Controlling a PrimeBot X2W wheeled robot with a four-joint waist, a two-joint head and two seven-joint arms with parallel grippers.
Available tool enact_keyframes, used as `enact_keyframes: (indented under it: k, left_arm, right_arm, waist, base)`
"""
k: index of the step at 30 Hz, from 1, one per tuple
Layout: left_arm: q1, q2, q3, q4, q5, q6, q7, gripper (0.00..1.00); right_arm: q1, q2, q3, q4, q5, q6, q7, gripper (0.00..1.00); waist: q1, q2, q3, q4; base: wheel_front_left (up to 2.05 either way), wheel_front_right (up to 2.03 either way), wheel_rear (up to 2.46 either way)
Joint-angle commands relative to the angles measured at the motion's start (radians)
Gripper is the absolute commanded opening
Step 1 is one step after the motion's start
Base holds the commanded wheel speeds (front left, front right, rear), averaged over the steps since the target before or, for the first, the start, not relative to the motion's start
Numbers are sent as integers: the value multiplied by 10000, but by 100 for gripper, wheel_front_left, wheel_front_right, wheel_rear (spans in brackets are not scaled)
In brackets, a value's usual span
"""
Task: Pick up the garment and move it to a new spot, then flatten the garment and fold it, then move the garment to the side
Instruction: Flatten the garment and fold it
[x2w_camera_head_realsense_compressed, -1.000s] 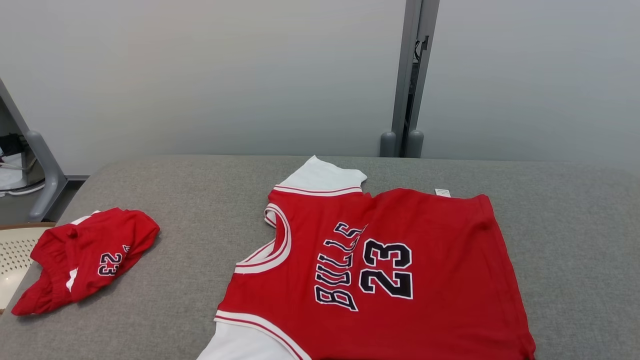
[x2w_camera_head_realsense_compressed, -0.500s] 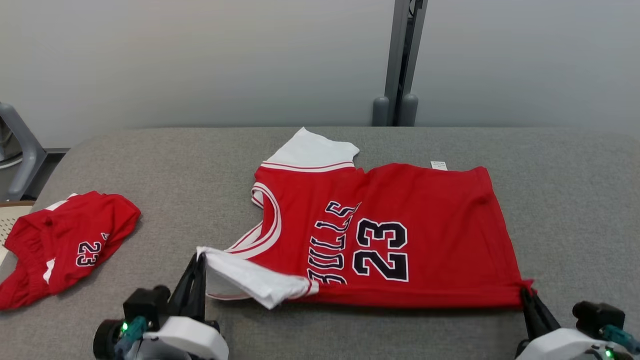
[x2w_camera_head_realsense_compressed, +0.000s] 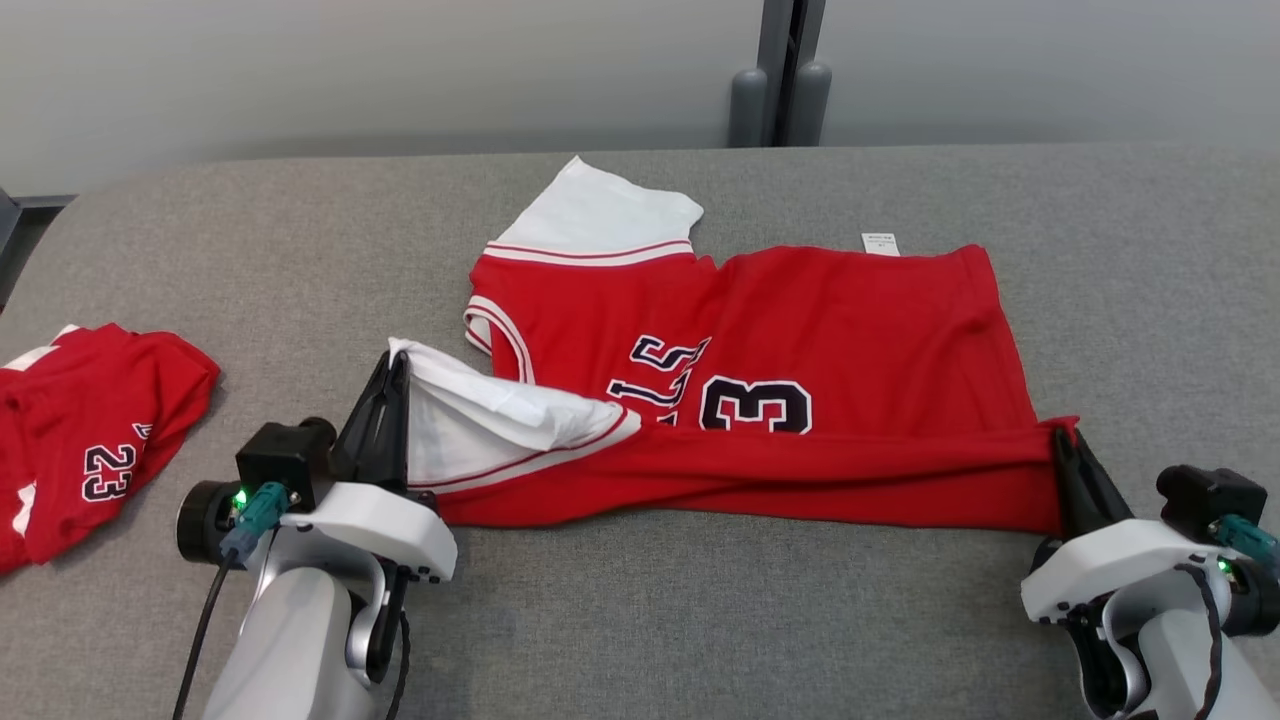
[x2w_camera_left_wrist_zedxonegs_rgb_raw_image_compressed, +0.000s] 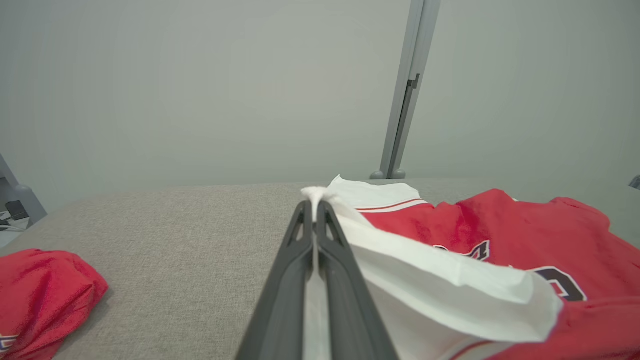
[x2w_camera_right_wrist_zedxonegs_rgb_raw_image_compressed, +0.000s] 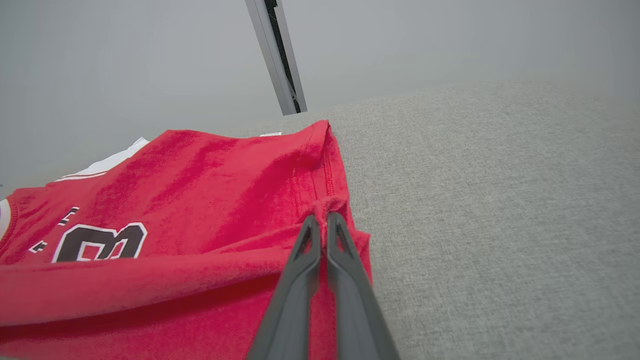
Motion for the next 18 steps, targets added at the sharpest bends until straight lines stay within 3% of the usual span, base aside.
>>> enact_keyframes:
  k: [1, 18]
  left_arm:
    - [-351, 52, 42, 99, 70, -24, -1, 0]
    - [-2055, 49, 47, 1047, 687, -106, -1, 0]
  right_arm:
    - [-222, -78, -109, 34, -109, -5, -44, 0]
    - [-1403, 124, -262, 581, -749, -4, -44, 0]
  waist:
    - [0, 0, 292, -6]
    - [0, 0, 1269, 16]
  base:
    - [0, 0, 0]
    - [0, 0, 0]
